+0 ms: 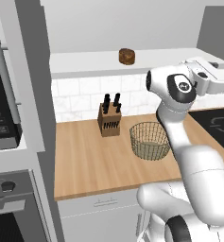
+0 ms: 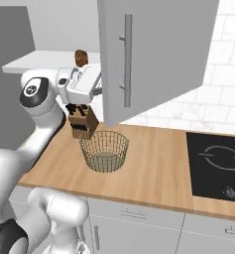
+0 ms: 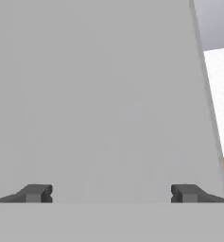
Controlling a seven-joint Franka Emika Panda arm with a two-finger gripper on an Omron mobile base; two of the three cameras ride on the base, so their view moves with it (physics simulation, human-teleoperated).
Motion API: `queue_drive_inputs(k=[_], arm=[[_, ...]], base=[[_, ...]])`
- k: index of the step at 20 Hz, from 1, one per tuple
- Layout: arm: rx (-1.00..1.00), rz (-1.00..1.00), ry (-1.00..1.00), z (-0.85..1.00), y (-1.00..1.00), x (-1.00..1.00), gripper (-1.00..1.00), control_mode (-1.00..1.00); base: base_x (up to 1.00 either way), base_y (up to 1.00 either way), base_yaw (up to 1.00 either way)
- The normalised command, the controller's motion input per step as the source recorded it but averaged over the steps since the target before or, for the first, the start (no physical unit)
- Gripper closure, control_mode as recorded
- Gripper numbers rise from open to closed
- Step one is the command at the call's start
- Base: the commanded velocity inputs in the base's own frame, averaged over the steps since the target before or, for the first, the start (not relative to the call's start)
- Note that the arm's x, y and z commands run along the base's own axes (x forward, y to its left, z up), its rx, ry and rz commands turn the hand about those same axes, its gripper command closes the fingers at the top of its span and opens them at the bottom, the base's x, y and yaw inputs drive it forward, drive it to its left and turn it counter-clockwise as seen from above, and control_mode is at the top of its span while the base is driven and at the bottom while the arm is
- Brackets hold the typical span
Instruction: Open the cabinet, pick up the bread from the cabinet and place it in the basket. Then move the basket to the dining counter.
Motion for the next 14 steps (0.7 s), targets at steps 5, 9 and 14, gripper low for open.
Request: queue_drive_inputs(k=[5,9,14], arm=[[0.02,0.00,0.00,0.00,-0.91,0.00,-1.00,-1.00],[0.02,0.00,0.00,0.00,-0.92,0.00,-1.00,-1.00],[0.03,0.02,0.00,0.00,-0.88,0.00,-1.00,-1.00]], base=[[0.00,0.00,0.00],[0.00,0.00,0.00],[0.00,0.00,0.00]])
